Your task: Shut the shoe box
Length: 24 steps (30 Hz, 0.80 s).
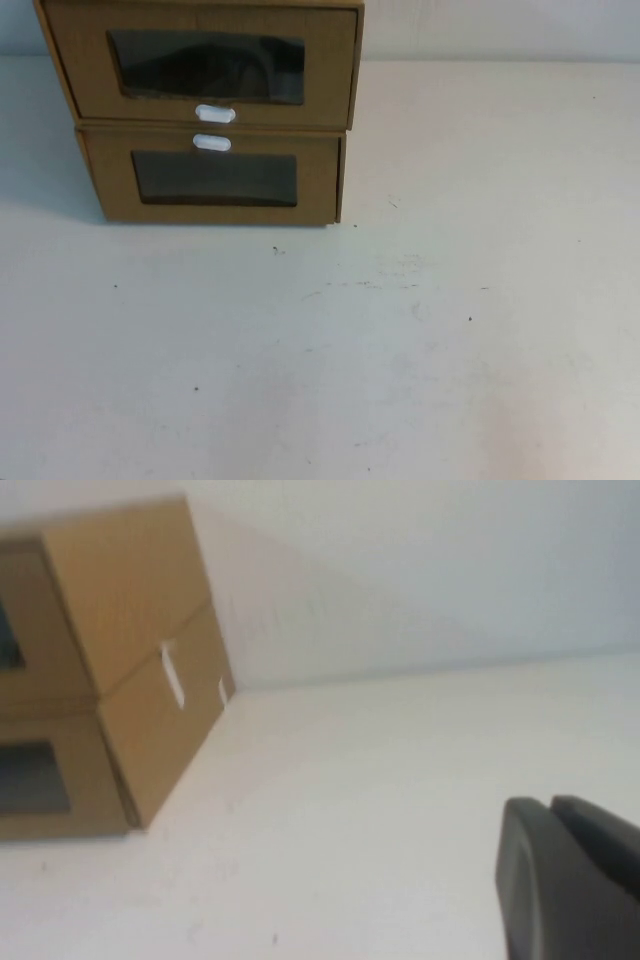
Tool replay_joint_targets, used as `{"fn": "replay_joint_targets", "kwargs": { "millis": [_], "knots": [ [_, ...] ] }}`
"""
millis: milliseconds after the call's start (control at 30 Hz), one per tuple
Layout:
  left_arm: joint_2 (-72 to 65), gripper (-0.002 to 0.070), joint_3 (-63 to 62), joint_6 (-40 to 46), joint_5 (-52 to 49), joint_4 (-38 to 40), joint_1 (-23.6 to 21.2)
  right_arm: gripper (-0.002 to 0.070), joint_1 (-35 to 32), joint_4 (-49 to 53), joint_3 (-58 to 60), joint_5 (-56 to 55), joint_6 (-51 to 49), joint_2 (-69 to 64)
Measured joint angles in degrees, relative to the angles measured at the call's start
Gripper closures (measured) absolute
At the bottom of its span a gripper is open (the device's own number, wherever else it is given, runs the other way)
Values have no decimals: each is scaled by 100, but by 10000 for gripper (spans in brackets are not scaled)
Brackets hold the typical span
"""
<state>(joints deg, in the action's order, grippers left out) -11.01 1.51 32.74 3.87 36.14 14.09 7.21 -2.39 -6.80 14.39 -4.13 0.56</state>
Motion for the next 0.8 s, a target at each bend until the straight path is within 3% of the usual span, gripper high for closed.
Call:
{"fn": "replay_joint_targets", "kwargs": {
  "millis": [100,200,400,800],
  "knots": [
    [0,680,0,0,0,0,0,687,0,-642,54,665,882,9],
    [0,680,0,0,0,0,0,687,0,-732,257,600,1130,22],
    [0,680,0,0,-9,0,0,687,0,-822,811,-95,1225,22],
    [0,680,0,0,-9,0,0,687,0,-373,833,565,1234,22]
  ]
}}
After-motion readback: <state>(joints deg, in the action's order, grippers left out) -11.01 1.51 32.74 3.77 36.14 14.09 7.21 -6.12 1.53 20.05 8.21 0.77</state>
